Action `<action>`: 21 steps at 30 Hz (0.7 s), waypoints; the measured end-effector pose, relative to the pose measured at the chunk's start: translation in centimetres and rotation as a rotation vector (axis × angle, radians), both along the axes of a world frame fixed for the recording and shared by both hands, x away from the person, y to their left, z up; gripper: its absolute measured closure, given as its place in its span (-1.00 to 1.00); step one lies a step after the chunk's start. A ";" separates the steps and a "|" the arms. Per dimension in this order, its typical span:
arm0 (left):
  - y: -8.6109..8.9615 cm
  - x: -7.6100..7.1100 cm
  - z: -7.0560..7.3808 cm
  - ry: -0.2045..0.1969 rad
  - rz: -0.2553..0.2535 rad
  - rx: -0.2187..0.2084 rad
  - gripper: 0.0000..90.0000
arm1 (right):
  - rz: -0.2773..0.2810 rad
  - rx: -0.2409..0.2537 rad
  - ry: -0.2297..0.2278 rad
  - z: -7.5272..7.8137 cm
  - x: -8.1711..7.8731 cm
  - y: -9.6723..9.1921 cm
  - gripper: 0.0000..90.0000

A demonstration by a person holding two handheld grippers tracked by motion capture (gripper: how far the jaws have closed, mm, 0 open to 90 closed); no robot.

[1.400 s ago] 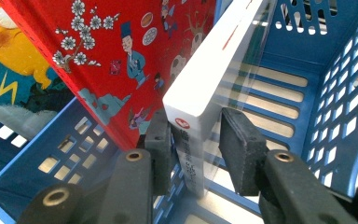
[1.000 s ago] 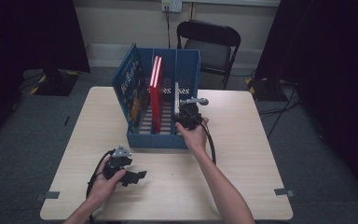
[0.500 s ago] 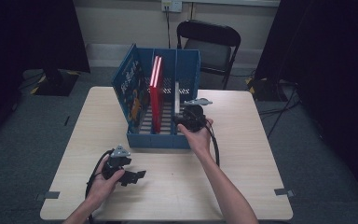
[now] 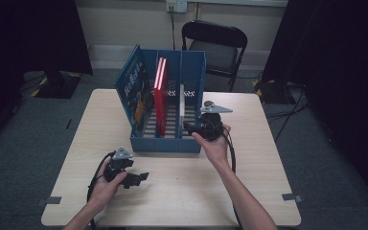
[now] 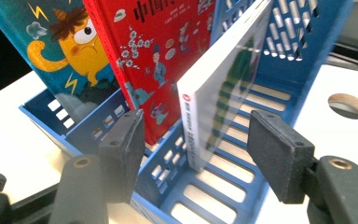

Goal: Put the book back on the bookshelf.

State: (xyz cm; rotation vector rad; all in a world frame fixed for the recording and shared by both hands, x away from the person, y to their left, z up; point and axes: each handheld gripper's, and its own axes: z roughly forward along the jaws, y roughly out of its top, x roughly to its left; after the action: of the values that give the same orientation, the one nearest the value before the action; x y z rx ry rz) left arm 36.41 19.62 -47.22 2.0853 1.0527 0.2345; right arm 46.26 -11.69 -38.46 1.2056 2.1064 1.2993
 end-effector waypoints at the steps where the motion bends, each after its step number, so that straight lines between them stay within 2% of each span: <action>1: 0.1 0.0 0.0 0.001 -0.002 0.001 -0.63 | 0.002 0.005 -0.008 0.1 -0.3 -0.4 -0.19; 6: 0.5 -0.1 0.3 -0.015 0.018 -0.014 -0.63 | 0.011 0.001 -0.006 0.5 -1.9 -1.4 -0.24; 12: 0.8 -0.3 0.6 -0.049 0.029 0.003 -0.63 | 0.014 -0.026 -0.002 0.5 -3.3 -2.7 -0.36; 16: 1.0 -0.4 0.6 -0.052 0.041 -0.001 -0.63 | -0.003 -0.005 0.005 0.3 -4.3 -4.4 -0.41; 21: 1.4 -0.5 0.5 -0.053 0.059 0.005 -0.63 | -0.016 -0.030 0.024 0.0 -5.4 -6.1 -0.45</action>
State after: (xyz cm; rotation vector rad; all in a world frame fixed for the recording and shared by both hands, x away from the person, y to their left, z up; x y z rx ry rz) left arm 35.94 20.99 -46.73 2.0435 1.0834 0.3210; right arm 40.85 -17.80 -38.50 1.2292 2.1213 1.2474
